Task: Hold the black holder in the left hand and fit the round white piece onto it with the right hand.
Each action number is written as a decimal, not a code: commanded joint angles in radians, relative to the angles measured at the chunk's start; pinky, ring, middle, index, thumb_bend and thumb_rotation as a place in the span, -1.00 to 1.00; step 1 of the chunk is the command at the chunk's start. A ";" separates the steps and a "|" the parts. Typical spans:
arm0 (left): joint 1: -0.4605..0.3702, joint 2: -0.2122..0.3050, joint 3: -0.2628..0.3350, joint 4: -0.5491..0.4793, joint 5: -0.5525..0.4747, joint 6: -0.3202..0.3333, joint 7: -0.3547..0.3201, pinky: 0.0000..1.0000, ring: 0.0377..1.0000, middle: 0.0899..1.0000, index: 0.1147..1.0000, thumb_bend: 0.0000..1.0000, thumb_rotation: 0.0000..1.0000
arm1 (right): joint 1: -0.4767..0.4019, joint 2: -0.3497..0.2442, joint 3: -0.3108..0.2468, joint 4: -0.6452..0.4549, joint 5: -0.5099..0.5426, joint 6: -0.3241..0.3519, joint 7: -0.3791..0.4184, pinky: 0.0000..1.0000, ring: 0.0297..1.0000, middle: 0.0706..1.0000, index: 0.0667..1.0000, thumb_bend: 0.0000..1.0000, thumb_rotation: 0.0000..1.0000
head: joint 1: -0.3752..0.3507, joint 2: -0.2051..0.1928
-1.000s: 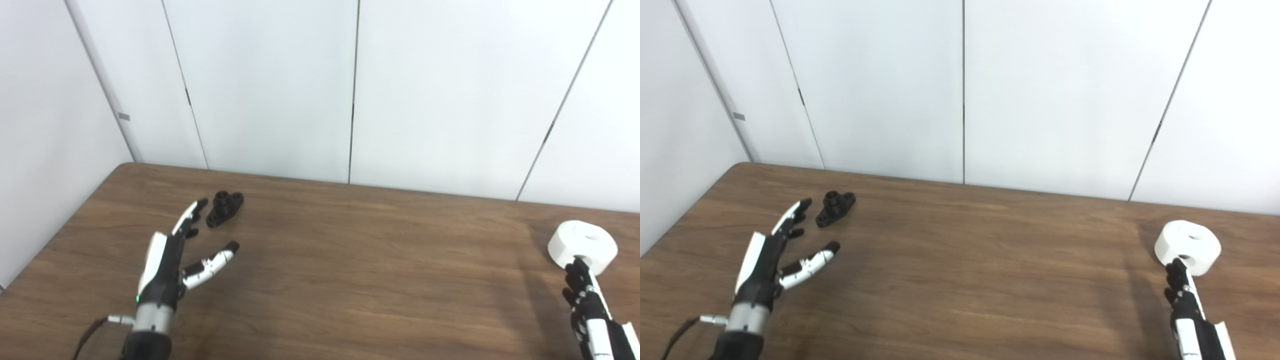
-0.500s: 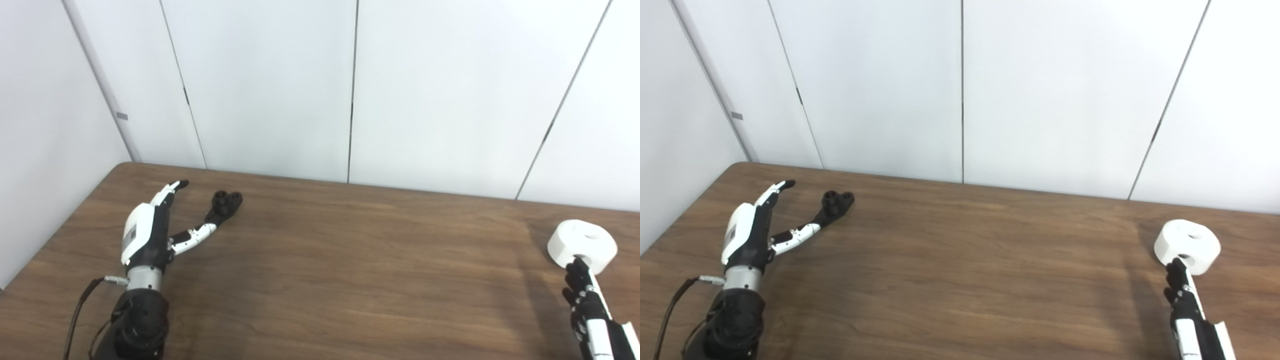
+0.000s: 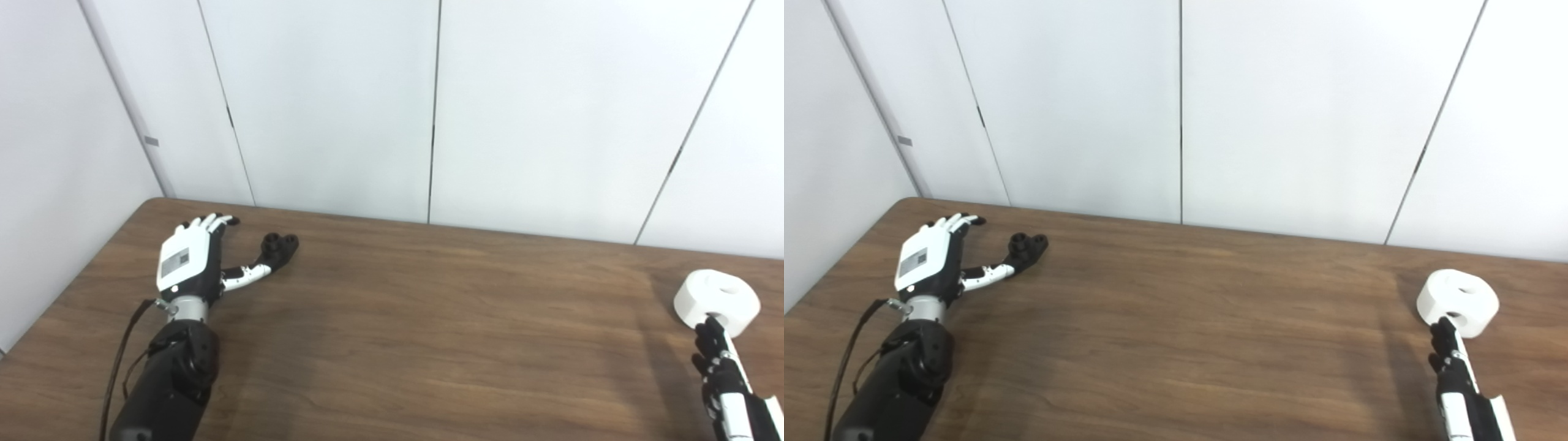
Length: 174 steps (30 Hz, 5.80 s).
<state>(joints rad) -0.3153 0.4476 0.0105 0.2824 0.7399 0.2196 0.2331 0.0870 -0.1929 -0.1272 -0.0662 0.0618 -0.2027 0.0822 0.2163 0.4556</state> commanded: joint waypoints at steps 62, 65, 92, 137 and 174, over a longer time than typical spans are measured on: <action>-0.169 0.039 -0.122 0.171 -0.104 0.084 -0.024 0.95 0.84 0.72 0.36 0.75 -0.16 | 0.083 0.064 0.022 0.006 -0.063 0.008 -0.029 1.00 0.91 0.85 0.93 0.12 0.99 | -0.031 0.034; -0.169 0.034 -0.128 0.182 -0.103 0.074 -0.011 0.94 0.84 0.70 0.34 0.75 -0.17 | 0.081 0.065 0.024 0.006 -0.064 0.005 -0.030 1.00 0.91 0.85 0.93 0.11 0.98 | -0.035 0.035; -0.189 0.023 -0.138 0.243 -0.132 0.059 0.000 0.93 0.81 0.63 0.13 0.73 -0.31 | 0.095 0.065 0.024 -0.015 -0.053 0.011 -0.028 1.00 0.93 0.86 0.94 0.15 0.96 | -0.043 0.051; -0.171 0.030 -0.166 0.232 -0.164 0.058 -0.029 0.83 0.75 0.51 -0.17 0.04 -0.91 | 0.086 0.069 0.025 -0.010 -0.030 -0.002 -0.027 1.00 0.90 0.85 0.94 0.11 0.99 | -0.064 0.039; 0.189 -0.003 -0.308 -0.439 -0.113 -0.076 -0.335 0.76 0.81 0.59 -0.16 0.05 -0.89 | 0.083 0.102 0.045 -0.099 -0.071 0.092 -0.050 1.00 0.91 0.86 0.95 0.12 1.00 | -0.186 0.157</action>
<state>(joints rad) -0.1291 0.4468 -0.2866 -0.1255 0.6224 0.1632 -0.0776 0.1511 -0.1120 -0.0898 -0.1677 -0.0115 -0.1172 0.0437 0.0293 0.6119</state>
